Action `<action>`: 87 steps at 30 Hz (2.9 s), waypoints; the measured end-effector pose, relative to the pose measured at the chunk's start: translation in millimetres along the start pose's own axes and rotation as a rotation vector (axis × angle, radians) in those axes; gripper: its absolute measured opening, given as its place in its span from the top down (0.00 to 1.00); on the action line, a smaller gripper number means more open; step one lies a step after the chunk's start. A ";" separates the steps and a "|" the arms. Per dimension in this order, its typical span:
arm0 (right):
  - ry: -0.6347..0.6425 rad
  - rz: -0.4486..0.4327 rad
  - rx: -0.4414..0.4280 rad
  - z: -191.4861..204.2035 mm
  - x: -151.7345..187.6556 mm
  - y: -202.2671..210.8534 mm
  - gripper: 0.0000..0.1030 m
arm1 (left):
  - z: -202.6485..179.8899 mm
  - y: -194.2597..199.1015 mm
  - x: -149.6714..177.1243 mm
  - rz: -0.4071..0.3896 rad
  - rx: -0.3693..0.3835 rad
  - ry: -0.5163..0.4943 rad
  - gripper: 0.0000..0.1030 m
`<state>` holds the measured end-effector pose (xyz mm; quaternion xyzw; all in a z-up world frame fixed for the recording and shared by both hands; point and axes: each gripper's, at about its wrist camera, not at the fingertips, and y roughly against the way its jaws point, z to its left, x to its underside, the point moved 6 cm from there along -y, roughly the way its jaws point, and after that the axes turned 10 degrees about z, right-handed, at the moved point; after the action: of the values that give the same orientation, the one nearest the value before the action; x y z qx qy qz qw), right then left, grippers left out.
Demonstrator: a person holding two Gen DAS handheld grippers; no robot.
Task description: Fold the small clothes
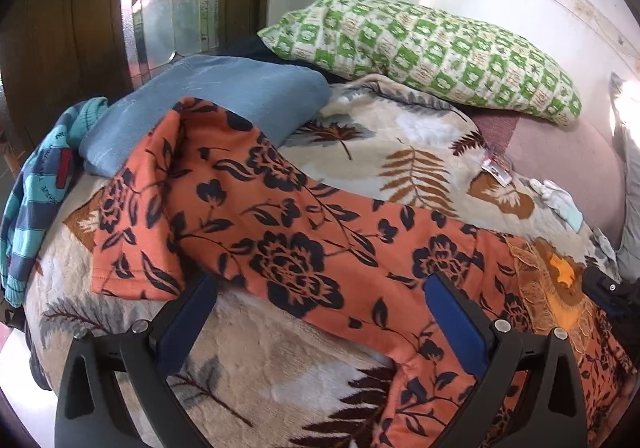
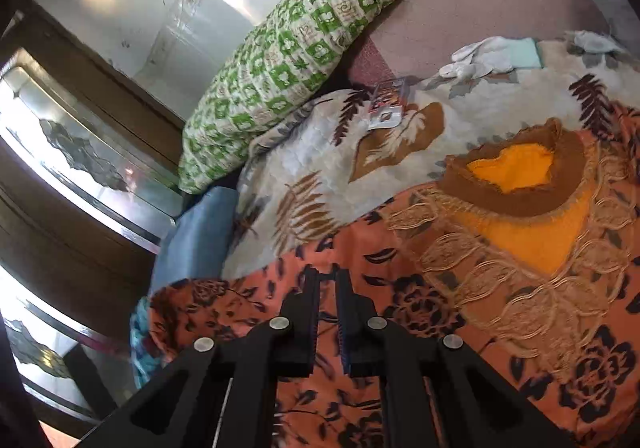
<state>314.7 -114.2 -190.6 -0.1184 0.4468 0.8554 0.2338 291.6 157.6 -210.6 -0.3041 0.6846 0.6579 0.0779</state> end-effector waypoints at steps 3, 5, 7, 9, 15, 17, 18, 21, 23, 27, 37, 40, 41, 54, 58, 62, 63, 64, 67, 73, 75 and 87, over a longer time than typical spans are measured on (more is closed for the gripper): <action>0.127 -0.040 0.246 -38.8 -12.7 21.1 0.89 | -19.7 5.2 3.8 -0.007 0.033 -0.042 0.00; 0.173 -0.006 0.419 -76.2 -20.6 35.3 0.88 | -36.5 9.3 7.5 -0.014 0.060 -0.077 0.00; 0.191 0.013 0.576 -117.4 -27.3 52.1 0.88 | -53.2 12.1 12.3 -0.021 0.079 -0.122 0.00; 0.202 0.035 0.693 -154.0 -31.5 67.7 0.86 | -70.1 12.1 18.3 -0.027 0.079 -0.180 0.00; 0.286 0.096 0.849 -216.9 -44.6 91.5 0.85 | -102.5 1.8 31.6 0.001 0.068 -0.293 0.00; 0.298 0.098 0.851 -227.9 -49.8 93.1 0.85 | -107.9 -1.4 34.5 0.010 0.065 -0.305 0.00; 0.309 0.100 0.832 -230.6 -51.0 91.0 0.85 | -109.8 -2.8 36.0 0.014 0.063 -0.311 0.00; 0.304 0.106 0.753 -231.3 -47.7 87.8 0.78 | -116.1 -5.2 38.2 0.020 0.062 -0.319 0.00; 0.270 0.043 0.672 -229.5 -40.7 100.7 0.75 | -118.9 -5.9 40.2 0.023 0.065 -0.320 0.00; 0.161 -0.059 0.418 -226.6 -22.9 130.3 0.22 | -124.5 -6.1 46.9 0.030 0.068 -0.342 0.00; 0.376 0.108 0.722 -215.5 -42.2 87.0 0.23 | -128.1 -8.7 48.5 0.046 0.077 -0.338 0.00; 0.422 0.184 0.767 -218.1 -51.7 62.0 0.30 | -125.8 -11.8 46.9 0.058 0.082 -0.327 0.00; 0.419 0.201 0.754 -220.8 -55.1 55.5 0.34 | -125.3 -12.6 46.3 0.060 0.081 -0.326 0.00; 0.066 0.113 0.468 -239.7 -80.5 77.7 0.88 | -117.5 -11.1 40.7 0.077 0.106 -0.293 0.00; -0.100 0.081 0.271 -236.1 -70.3 93.4 0.88 | -110.7 -10.4 38.6 0.078 0.106 -0.275 0.00; -0.228 0.023 0.038 -220.0 -60.0 104.4 0.88 | -103.6 -8.2 35.2 0.075 0.108 -0.257 0.00; -0.238 0.020 -0.005 -211.3 -57.8 104.9 0.88 | -101.8 -7.7 33.4 0.074 0.110 -0.253 0.00; -0.237 0.024 -0.059 -197.2 -54.6 102.6 0.88 | -99.5 -7.1 31.1 0.071 0.111 -0.244 0.00; -0.202 0.049 -0.162 -149.6 -46.4 87.6 0.88 | -89.9 -7.5 24.7 0.070 0.111 -0.208 0.00; -0.128 0.145 -0.344 -48.1 -25.9 17.6 0.88 | -57.4 -11.3 10.3 0.060 0.074 -0.111 0.00; -0.141 0.214 -0.374 -27.9 -12.8 -17.4 0.87 | -46.4 -15.0 7.6 0.060 0.057 -0.080 0.00; -0.014 0.132 -0.325 -37.5 -7.5 34.7 0.77 | -85.7 -15.7 14.2 0.032 0.118 -0.204 0.00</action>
<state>303.4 -164.2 -184.4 -0.1191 0.3077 0.9307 0.1578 313.5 72.7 -220.7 -0.2195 0.7153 0.6451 0.1546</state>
